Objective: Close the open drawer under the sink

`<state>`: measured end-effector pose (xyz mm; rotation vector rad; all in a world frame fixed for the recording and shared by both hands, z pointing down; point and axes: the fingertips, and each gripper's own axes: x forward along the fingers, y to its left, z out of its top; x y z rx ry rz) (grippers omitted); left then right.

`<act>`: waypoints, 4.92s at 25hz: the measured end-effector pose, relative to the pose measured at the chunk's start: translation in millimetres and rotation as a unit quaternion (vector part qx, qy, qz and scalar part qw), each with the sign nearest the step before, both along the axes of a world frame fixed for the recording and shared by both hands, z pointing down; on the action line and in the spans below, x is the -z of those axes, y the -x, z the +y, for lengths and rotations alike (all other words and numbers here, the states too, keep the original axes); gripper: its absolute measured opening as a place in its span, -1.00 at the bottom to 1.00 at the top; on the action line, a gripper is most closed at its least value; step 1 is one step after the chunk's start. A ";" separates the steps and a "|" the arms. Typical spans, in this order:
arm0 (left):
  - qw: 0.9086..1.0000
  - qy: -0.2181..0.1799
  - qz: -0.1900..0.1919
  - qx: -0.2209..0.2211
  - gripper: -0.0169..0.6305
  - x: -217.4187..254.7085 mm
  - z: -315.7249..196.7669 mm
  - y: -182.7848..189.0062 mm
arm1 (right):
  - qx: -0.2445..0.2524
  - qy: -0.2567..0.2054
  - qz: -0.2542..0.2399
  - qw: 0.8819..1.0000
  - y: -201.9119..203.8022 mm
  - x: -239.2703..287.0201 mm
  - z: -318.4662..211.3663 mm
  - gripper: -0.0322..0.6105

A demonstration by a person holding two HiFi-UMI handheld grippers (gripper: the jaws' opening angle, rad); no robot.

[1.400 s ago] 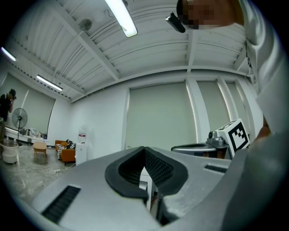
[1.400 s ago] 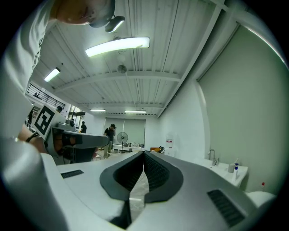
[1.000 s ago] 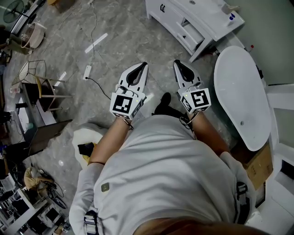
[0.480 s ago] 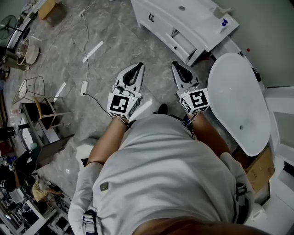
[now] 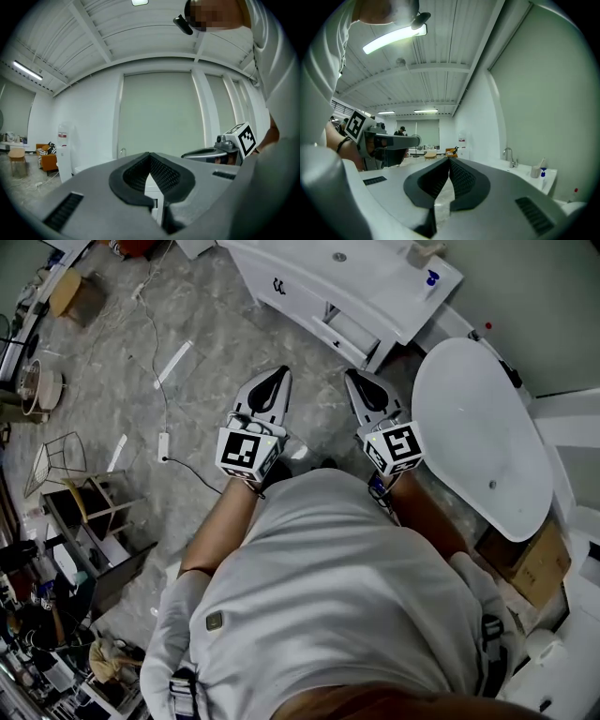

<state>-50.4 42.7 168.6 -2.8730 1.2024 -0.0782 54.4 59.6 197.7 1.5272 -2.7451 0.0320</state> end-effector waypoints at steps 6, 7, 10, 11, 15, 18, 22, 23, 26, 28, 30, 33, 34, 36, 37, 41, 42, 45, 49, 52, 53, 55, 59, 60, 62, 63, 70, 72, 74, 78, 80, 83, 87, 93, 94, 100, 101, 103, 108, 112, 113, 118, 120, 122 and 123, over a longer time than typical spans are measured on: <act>0.999 0.008 0.002 -0.046 -0.92 1.9 -41.3 -11.5 | -0.048 0.004 0.007 0.999 -9.2 3.7 -29.0 -0.82; 0.998 0.005 -0.001 -0.058 -0.92 0.9 -48.6 -12.9 | -0.057 0.004 0.007 0.998 -8.6 4.5 -34.9 -0.82; 0.996 -0.007 -0.008 -0.093 -0.92 -4.0 -69.9 -14.1 | -0.081 0.003 0.010 0.997 -3.1 3.4 -54.4 -0.82; 0.995 -0.006 -0.009 -0.104 -0.92 -5.9 -77.7 -13.5 | -0.090 0.005 0.010 0.996 -1.0 1.8 -61.6 -0.82; 0.988 0.005 -0.008 -0.154 -0.92 -9.7 -110.1 -7.6 | -0.140 0.019 0.010 0.990 9.0 -2.6 -87.0 -0.82; 0.982 0.013 -0.004 -0.187 -0.92 -7.6 -135.5 3.7 | -0.174 0.025 0.011 0.984 21.9 -1.1 -105.3 -0.82; 0.973 0.012 -0.005 -0.230 -0.92 -6.4 -159.0 17.1 | -0.218 0.032 0.013 0.975 35.0 -4.4 -122.7 -0.82; 0.971 0.012 -0.005 -0.240 -0.92 -7.1 -164.0 20.6 | -0.229 0.034 0.014 0.973 37.8 -5.8 -125.9 -0.82; 0.965 0.014 -0.006 -0.264 -0.92 -10.9 -177.6 31.5 | -0.259 0.036 0.015 0.965 47.3 -10.6 -133.4 -0.82; 0.961 0.015 -0.007 -0.276 -0.92 -14.6 -185.0 36.5 | -0.274 0.038 0.017 0.961 51.7 -15.1 -137.6 -0.82; 0.958 0.016 -0.010 -0.287 -0.92 -20.3 -192.2 37.5 | -0.287 0.039 0.020 0.957 52.8 -20.5 -142.2 -0.82; 0.954 0.024 -0.016 -0.300 -0.92 -33.6 -200.9 36.8 | -0.305 0.044 0.025 0.951 48.9 -33.9 -148.2 -0.82; 0.953 0.027 -0.018 -0.302 -0.92 -38.6 -203.4 36.6 | -0.310 0.048 0.026 0.949 46.3 -39.8 -150.6 -0.82; 0.953 0.030 -0.021 -0.301 -0.92 -50.2 -211.0 36.0 | -0.315 0.052 0.031 0.947 41.8 -53.4 -157.8 -0.81; 0.954 0.033 -0.021 -0.296 -0.92 -56.8 -216.3 35.0 | -0.317 0.053 0.036 0.946 40.1 -61.3 -162.1 -0.81; 0.958 0.055 -0.015 -0.281 -0.92 -83.3 -235.1 22.6 | -0.323 0.063 0.039 0.943 27.7 -94.3 -179.4 -0.81; 0.957 0.057 -0.013 -0.283 -0.92 -88.4 -238.2 19.2 | -0.325 0.065 0.039 0.943 24.0 -101.3 -184.6 -0.81; 0.956 0.052 -0.020 -0.289 -0.92 -106.6 -249.6 12.2 | -0.327 0.066 0.040 0.942 15.5 -120.7 -203.3 -0.81; 0.959 0.068 -0.026 -0.273 -0.92 -135.8 -272.9 7.9 | -0.330 0.076 0.044 0.940 7.5 -154.4 -223.3 -0.71; 0.960 0.075 -0.052 -0.264 -0.92 -161.5 -288.7 6.9 | -0.329 0.092 0.037 0.939 2.0 -186.1 -239.3 -0.57; 0.960 0.079 -0.059 -0.262 -0.92 -171.5 -292.7 6.1 | -0.330 0.096 0.035 0.939 0.5 -195.9 -243.6 -0.54; 0.959 0.087 -0.068 -0.262 -0.92 -192.0 -298.3 3.0 | -0.331 0.104 0.028 0.937 -1.8 -214.5 -250.4 -0.50; 0.957 0.106 -0.062 -0.265 -0.92 -228.9 -305.5 -10.7 | -0.326 0.122 0.014 0.938 -4.2 -249.7 -265.1 -0.47; 0.955 0.113 -0.068 -0.265 -0.92 -240.6 -308.2 -14.5 | -0.324 0.127 0.013 0.937 -6.3 -260.6 -270.0 -0.46; 0.952 0.127 -0.078 -0.267 -0.92 -265.2 -315.8 -22.1 | -0.325 0.139 0.007 0.936 -12.0 -285.5 -279.2 -0.45; 0.951 0.132 -0.080 -0.268 -0.92 -276.4 -319.7 -25.6 | -0.326 0.146 0.004 0.934 -14.5 -298.4 -282.4 -0.44; 0.947 0.139 -0.081 -0.277 -0.92 -335.1 -338.8 -57.0 | -0.345 0.186 -0.009 0.920 -35.0 -378.0 -288.2 -0.42; 0.945 0.135 -0.087 -0.284 -0.92 -352.0 -339.7 -66.6 | -0.349 0.195 -0.011 0.917 -41.8 -400.0 -288.7 -0.42; 0.943 0.128 -0.096 -0.292 -0.92 -368.9 -340.3 -73.9 | -0.354 0.202 -0.015 0.913 -47.2 -422.1 -291.4 -0.42; 0.940 0.132 -0.110 -0.294 -0.92 -407.1 -344.6 -80.2 | -0.369 0.216 -0.028 0.903 -52.9 -464.1 -298.5 -0.42; 0.940 0.133 -0.113 -0.293 -0.92 -425.4 -348.1 -83.1 | -0.381 0.223 -0.036 0.897 -55.6 -483.8 -299.5 -0.42; 0.940 0.130 -0.112 -0.295 -0.92 -449.2 -351.3 -90.2 | -0.389 0.228 -0.034 0.892 -59.8 -511.3 -300.7 -0.42; 0.939 0.143 -0.111 -0.294 -0.92 -481.9 -355.0 -90.5 | -0.399 0.245 -0.034 0.883 -68.5 -550.1 -310.7 -0.41; 0.933 0.158 -0.107 -0.305 -0.92 -516.9 -352.7 -91.6 | -0.418 0.250 -0.032 0.873 -82.0 -589.5 -325.6 -0.40; 0.933 0.160 -0.103 -0.304 -0.92 -520.7 -353.2 -93.3 | -0.421 0.251 -0.033 0.871 -84.3 -595.9 -327.6 -0.40; 0.932 0.165 -0.093 -0.308 -0.92 -541.1 -355.9 -101.8 | -0.441 0.269 -0.044 0.855 -90.9 -634.7 -335.6 -0.35; 0.932 0.166 -0.092 -0.309 -0.92 -543.6 -356.8 -103.2 | -0.444 0.269 -0.044 0.854 -92.3 -638.8 -337.8 -0.34; 0.930 0.166 -0.092 -0.314 -0.92 -547.4 -357.2 -105.3 | -0.448 0.271 -0.042 0.851 -94.3 -645.7 -342.4 -0.33; 0.928 0.170 -0.090 -0.320 -0.92 -554.0 -359.2 -109.4 | -0.458 0.282 -0.045 0.842 -100.7 -658.8 -350.1 -0.35; 0.927 0.178 -0.088 -0.319 -0.92 -556.7 -360.6 -112.6 | -0.454 0.285 -0.038 0.843 -100.9 -659.1 -352.6 -0.42; 0.926 0.178 -0.089 -0.321 -0.92 -556.8 -359.9 -113.4 | -0.454 0.285 -0.034 0.844 -100.8 -658.7 -352.5 -0.43; 0.923 0.188 -0.092 -0.322 -0.92 -558.3 -361.2 -115.4 | -0.454 0.286 -0.025 0.843 -102.5 -656.3 -351.6 -0.45; 0.924 0.191 -0.090 -0.320 -0.92 -558.1 -362.6 -116.2 | -0.453 0.284 -0.023 0.845 -103.4 -654.2 -354.1 -0.46; 0.923 0.189 -0.091 -0.323 -0.92 -557.5 -361.5 -118.3 | -0.453 0.283 -0.022 0.845 -105.0 -652.1 -355.6 -0.46; 0.922 0.190 -0.091 -0.323 -0.92 -557.5 -360.8 -119.4 | -0.453 0.283 -0.022 0.845 -106.4 -651.5 -355.9 -0.46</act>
